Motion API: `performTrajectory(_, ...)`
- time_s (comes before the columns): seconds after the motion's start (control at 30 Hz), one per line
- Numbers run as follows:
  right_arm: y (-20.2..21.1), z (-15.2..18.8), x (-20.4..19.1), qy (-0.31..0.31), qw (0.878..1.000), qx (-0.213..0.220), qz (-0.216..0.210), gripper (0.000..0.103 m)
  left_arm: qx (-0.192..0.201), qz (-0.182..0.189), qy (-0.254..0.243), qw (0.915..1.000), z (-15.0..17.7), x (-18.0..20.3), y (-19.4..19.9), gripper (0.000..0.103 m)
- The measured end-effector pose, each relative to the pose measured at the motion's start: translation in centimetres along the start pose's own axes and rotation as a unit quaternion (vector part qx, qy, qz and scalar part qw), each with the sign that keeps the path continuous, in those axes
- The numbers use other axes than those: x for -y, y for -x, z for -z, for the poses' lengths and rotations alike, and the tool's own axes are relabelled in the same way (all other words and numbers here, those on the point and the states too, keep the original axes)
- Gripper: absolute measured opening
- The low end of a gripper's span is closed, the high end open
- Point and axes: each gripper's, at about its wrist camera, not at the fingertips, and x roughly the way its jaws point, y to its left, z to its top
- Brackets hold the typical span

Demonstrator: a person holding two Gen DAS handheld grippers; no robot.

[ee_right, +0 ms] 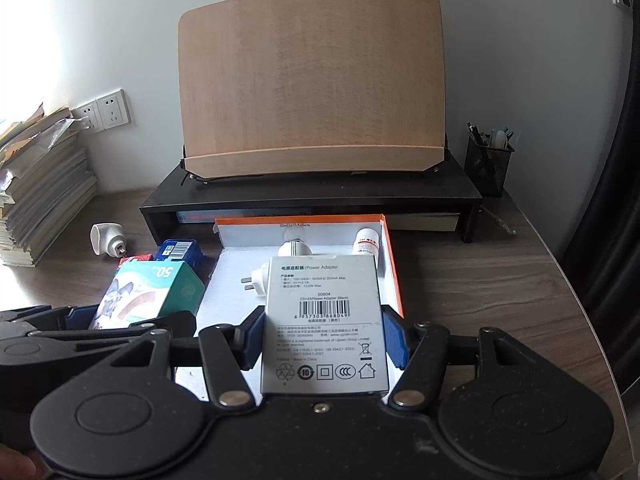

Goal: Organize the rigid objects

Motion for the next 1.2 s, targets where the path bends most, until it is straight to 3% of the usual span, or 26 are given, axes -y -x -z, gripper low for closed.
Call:
performTrajectory(0.7,-1.3,-0.3,0.7,-0.005,1.000,-0.017,0.013,0.071,-0.011,-0.002,-0.005,0.9999,-0.1,0.3,-1.2,0.072)
performTrajectory(1.2,-3.1,-0.5,0.7,-0.002,0.998,-0.056,0.020,0.071,-0.021,-0.008,-0.001,0.9997,-0.2,0.0,-2.3,0.072)
